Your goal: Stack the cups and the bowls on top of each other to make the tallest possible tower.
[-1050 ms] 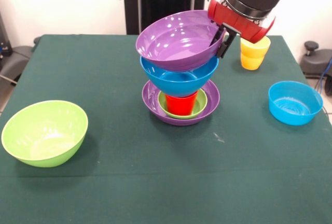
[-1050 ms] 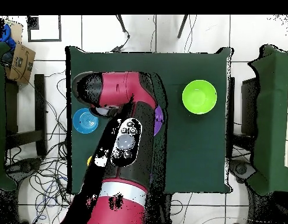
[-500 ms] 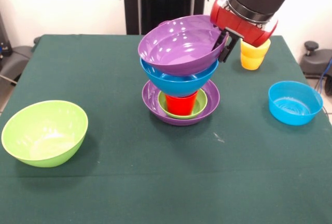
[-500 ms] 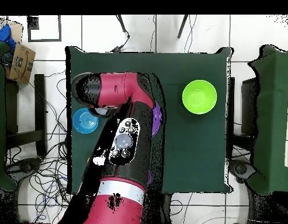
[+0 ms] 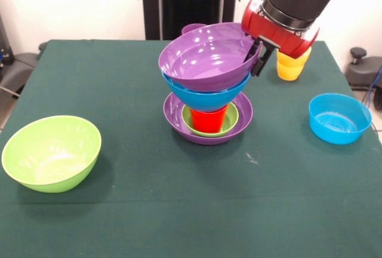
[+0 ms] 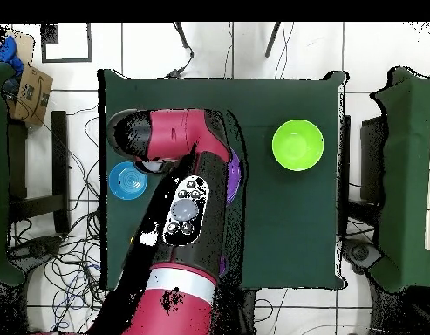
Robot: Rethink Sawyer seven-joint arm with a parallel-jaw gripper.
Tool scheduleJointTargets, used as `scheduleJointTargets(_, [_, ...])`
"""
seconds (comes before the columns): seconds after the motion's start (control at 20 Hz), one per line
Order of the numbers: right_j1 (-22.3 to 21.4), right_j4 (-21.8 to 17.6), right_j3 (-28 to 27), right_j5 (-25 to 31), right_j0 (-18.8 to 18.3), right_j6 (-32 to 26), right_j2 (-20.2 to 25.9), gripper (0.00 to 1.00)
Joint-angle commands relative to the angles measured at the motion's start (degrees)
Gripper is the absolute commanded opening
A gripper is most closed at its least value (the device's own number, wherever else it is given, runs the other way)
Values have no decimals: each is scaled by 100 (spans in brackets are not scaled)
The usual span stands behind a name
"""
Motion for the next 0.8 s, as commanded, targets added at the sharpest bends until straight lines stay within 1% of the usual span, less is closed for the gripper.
scheduleJointTargets(0.05, [61, 104, 322, -338, 38, 949, 265, 0])
scheduleJointTargets(0.4, [79, 96, 341, -392, 52, 944, 232, 0])
scheduleJointTargets(0.6, [44, 108, 439, -475, 50, 923, 228, 0])
scheduleJointTargets(0.8, [9, 95, 501, -445, 26, 837, 207, 0])
